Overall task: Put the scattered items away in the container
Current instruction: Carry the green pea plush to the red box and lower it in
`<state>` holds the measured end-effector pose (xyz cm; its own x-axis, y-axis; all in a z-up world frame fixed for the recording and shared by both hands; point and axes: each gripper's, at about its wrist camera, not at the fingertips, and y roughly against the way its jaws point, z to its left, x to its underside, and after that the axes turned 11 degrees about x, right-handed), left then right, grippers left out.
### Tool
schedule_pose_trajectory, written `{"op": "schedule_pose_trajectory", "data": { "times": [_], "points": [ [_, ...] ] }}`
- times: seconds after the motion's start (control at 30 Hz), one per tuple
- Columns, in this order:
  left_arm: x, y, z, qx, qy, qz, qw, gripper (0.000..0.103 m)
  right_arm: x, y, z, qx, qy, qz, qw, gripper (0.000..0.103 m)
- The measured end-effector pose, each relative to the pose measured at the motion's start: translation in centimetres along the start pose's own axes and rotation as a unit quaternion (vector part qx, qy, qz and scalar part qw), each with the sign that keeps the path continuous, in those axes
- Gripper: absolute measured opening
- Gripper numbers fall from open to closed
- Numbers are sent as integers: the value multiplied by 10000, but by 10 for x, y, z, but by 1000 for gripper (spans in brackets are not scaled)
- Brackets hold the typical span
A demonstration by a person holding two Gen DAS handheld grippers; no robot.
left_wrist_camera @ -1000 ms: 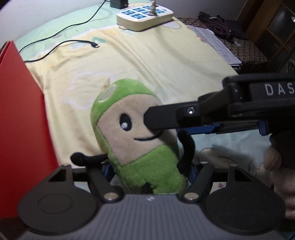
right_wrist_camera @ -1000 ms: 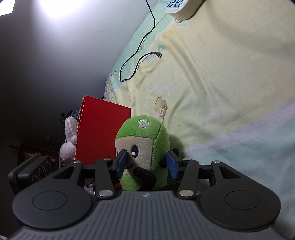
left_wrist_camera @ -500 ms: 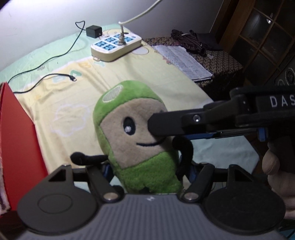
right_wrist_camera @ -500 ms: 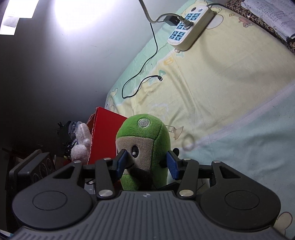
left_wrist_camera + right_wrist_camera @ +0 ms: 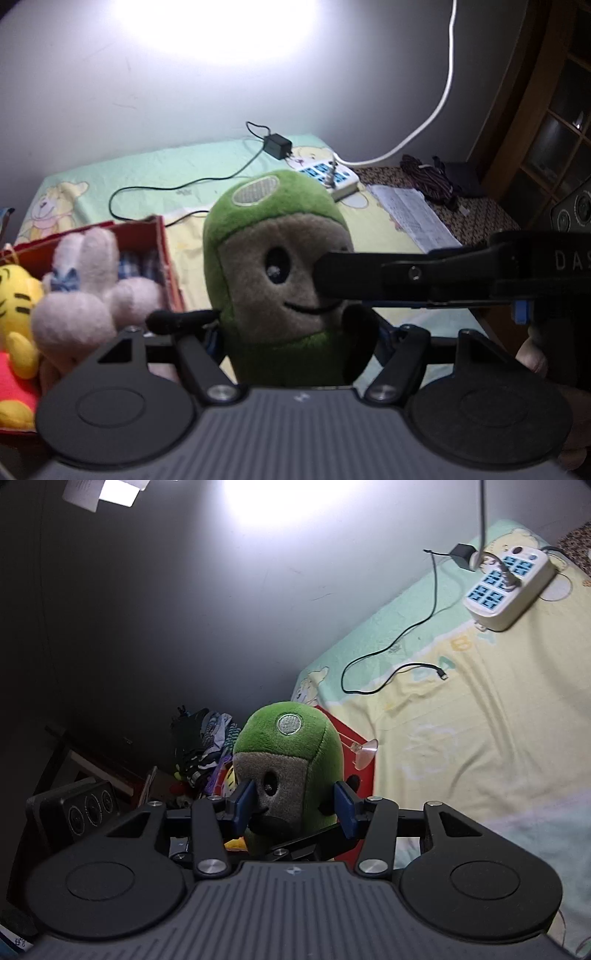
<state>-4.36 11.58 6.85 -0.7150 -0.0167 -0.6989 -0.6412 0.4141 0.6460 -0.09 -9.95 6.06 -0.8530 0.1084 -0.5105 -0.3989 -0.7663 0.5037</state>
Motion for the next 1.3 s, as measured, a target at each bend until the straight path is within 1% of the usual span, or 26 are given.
{"op": "schedule_pose_trajectory", "data": {
  "times": [0.17,0.37,0.5,0.67,0.77,0.93,1.0,1.1,1.3],
  "points": [
    [-2,40,31,-223,106,-346,9991,72,-5,-22,44,-233,381,-9,9990,50],
    [-1,82,74,-494,215,-599,9968,72,-3,-60,98,-442,683,32,9967,50],
    [4,102,108,-646,285,-634,9955,72,2,-91,131,-573,800,110,9951,50],
    [16,114,150,-700,442,-500,9953,72,16,-130,160,-576,871,231,9943,50],
    [24,113,166,-680,500,-347,9958,72,24,-147,166,-484,815,340,9949,50],
    [37,110,184,-522,566,-118,9970,72,40,-159,172,-303,757,485,9955,50],
    [40,106,187,-440,569,-34,9974,72,45,-160,171,-184,734,508,9958,50],
    [39,101,189,-410,421,7,9983,72,49,-159,168,-75,666,486,9966,49],
    [36,87,192,-259,369,135,9989,72,45,-154,159,171,512,427,9976,49]
  ]
}}
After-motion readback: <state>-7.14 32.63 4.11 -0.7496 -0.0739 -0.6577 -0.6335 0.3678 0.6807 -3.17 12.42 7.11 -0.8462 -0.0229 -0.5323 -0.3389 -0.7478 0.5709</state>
